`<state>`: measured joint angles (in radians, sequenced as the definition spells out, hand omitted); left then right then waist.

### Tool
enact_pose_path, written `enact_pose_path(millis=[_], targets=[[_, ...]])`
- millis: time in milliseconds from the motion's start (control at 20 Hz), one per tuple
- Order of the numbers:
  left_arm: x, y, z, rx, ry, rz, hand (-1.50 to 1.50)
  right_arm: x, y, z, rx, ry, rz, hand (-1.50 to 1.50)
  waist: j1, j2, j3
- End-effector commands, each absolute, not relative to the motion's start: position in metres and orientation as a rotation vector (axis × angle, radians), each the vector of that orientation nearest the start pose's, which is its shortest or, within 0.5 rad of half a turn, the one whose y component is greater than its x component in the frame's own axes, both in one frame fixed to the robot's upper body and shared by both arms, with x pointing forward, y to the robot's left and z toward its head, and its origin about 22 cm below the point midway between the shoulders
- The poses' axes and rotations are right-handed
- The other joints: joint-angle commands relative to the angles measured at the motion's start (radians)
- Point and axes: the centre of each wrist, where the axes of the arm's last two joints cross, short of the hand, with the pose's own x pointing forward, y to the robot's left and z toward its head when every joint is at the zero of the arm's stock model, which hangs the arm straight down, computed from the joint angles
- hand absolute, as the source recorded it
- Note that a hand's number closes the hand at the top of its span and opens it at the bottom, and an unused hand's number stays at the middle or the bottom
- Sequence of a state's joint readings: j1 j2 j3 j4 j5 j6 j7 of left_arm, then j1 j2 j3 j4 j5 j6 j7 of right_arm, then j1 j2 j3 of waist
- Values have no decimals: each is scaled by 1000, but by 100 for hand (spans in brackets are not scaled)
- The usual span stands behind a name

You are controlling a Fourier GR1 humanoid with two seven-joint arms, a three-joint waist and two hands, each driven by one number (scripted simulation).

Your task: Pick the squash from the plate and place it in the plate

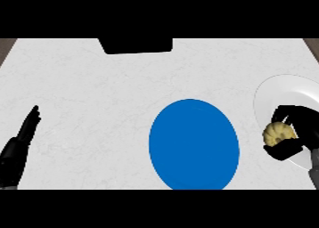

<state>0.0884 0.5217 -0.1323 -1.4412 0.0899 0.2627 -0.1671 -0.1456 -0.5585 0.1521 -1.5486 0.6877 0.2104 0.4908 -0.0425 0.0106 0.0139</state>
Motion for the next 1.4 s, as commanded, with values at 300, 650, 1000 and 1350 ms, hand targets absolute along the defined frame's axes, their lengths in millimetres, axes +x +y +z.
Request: enact_pose_path(millis=[300,650,1000,1350], targets=[[205,346,-15,510,-1490,-244,0,271,-444,169,-1109,-1312,961,150,-15,-5,3],[206,349,-10,501,-1500,-233,0,253,-503,212,-969,-1765,908,150,-5,-14,2],[212,345,-5,480,-1530,-277,0,211,-574,215,-713,-1986,927,150,29,-2,-5],[221,336,-9,448,-1540,-301,0,208,-594,218,-598,-1970,934,150,66,1,-10]])
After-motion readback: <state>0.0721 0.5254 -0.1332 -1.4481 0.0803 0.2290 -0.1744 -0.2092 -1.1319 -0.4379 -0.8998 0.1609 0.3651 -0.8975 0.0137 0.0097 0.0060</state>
